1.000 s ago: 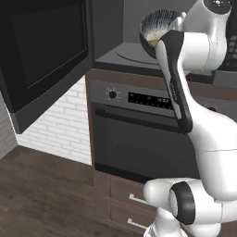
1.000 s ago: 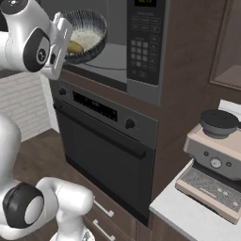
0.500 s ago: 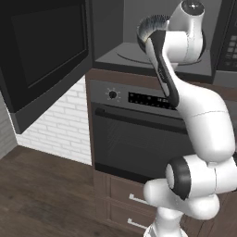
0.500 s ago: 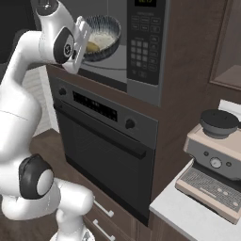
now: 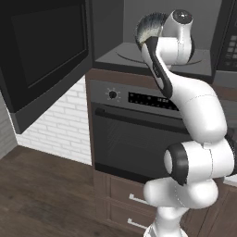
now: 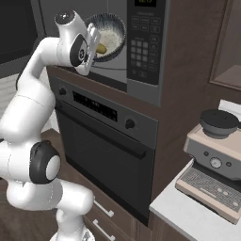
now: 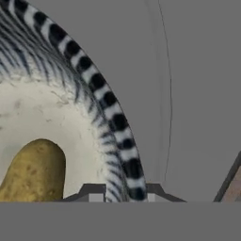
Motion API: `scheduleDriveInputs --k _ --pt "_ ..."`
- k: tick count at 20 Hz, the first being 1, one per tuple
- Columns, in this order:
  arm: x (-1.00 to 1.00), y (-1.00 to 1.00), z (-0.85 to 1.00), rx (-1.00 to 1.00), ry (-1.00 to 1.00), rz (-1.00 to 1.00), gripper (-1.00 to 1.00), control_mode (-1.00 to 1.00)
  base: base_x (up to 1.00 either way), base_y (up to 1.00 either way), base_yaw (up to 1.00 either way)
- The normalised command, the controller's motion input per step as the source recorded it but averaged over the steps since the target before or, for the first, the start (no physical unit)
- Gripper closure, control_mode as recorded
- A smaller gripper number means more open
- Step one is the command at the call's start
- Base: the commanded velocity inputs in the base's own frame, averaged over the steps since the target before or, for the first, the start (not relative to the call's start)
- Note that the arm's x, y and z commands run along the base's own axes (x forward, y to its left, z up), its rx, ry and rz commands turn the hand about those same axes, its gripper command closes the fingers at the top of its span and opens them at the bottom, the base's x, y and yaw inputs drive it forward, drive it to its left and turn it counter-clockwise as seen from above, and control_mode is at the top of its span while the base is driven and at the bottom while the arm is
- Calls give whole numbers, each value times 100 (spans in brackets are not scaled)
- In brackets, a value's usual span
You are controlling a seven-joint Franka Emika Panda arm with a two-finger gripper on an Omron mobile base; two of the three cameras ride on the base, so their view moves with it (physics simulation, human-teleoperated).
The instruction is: Pick the potato from the sink and place it in the bowl. Then pick the bowl and place it in the microwave. Then close the microwave door and press the start button.
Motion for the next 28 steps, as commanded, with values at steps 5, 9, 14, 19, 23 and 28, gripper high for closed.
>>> scheduleDriveInputs --k 5,9,14,19,23,28 --pt "48 -6 -14 0 0 -1 -100 -100 0 0 0" --pt "14 0 0 0 -20 -1 -100 -100 0 0 0" --pt "0 8 -1 0 -44 -2 -100 -100 0 0 0" --pt "-35 25 -2 0 -39 0 -100 -100 0 0 0" --pt "-100 25 21 0 -15 0 -100 -100 0 0 0" --pt "-100 18 61 0 -9 -1 -100 -100 0 0 0"
